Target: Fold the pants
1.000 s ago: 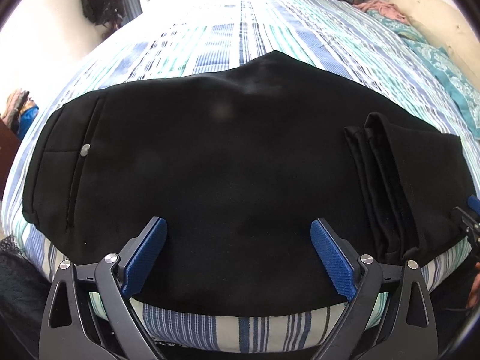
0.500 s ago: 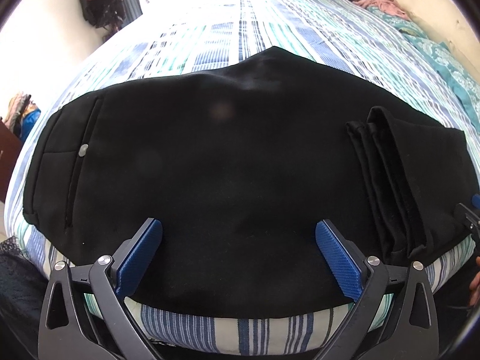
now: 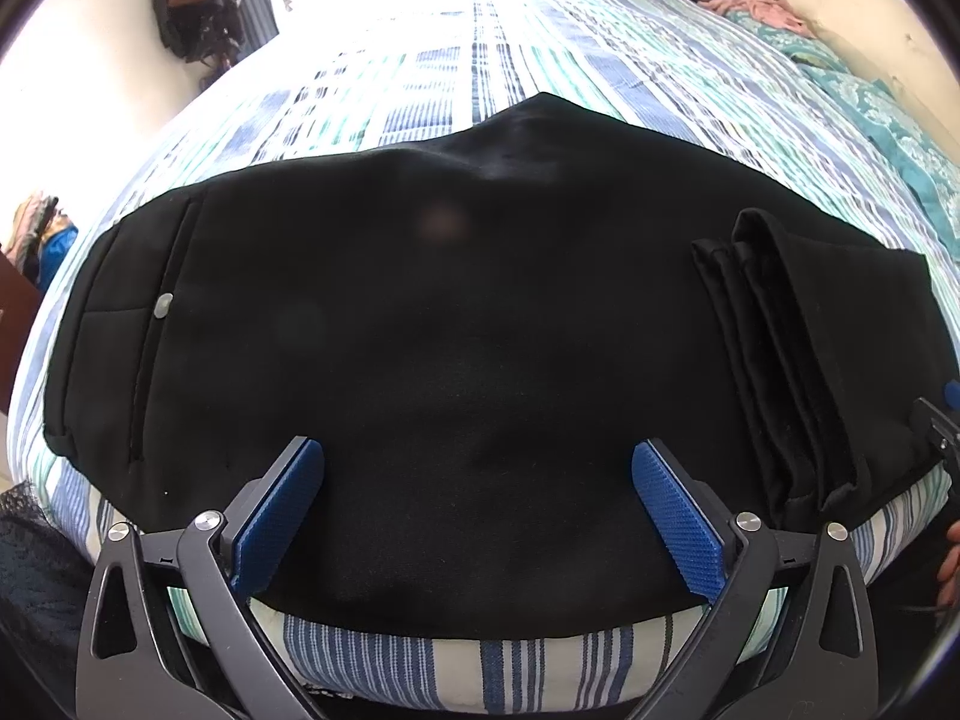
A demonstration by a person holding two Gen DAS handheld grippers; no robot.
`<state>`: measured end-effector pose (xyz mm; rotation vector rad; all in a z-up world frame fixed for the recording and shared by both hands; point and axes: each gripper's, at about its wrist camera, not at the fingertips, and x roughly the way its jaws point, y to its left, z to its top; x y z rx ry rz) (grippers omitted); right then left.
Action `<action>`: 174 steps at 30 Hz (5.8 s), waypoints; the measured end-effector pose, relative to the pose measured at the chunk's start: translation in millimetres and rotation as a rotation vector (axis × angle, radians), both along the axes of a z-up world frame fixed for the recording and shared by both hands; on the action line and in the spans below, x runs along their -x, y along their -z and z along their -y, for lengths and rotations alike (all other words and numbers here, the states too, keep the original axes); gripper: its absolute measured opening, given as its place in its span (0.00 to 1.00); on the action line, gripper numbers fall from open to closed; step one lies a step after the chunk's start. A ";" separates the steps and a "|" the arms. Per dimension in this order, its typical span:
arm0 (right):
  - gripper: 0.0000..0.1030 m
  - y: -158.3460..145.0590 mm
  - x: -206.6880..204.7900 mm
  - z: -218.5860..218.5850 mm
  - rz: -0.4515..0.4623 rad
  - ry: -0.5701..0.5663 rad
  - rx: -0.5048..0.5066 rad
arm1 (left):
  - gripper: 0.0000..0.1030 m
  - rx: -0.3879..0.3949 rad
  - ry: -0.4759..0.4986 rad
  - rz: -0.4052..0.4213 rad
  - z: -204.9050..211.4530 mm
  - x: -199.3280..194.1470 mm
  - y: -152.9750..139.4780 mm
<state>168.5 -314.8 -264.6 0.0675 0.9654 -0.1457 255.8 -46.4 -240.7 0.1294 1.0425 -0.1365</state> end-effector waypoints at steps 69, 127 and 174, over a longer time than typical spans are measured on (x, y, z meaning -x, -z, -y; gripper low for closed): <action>1.00 0.1 -4.1 -2.4 0.003 0.005 0.026 | 0.78 0.504 -0.183 -0.201 -206.9 -96.7 11.3; 1.00 -40.8 2.9 4.3 0.046 0.013 -0.040 | 0.18 0.599 0.116 -0.144 -41.6 -52.3 -153.8; 1.00 -95.8 78.3 151.4 0.419 0.596 -0.205 | 0.85 -0.019 0.551 -0.037 260.3 -1.6 -163.6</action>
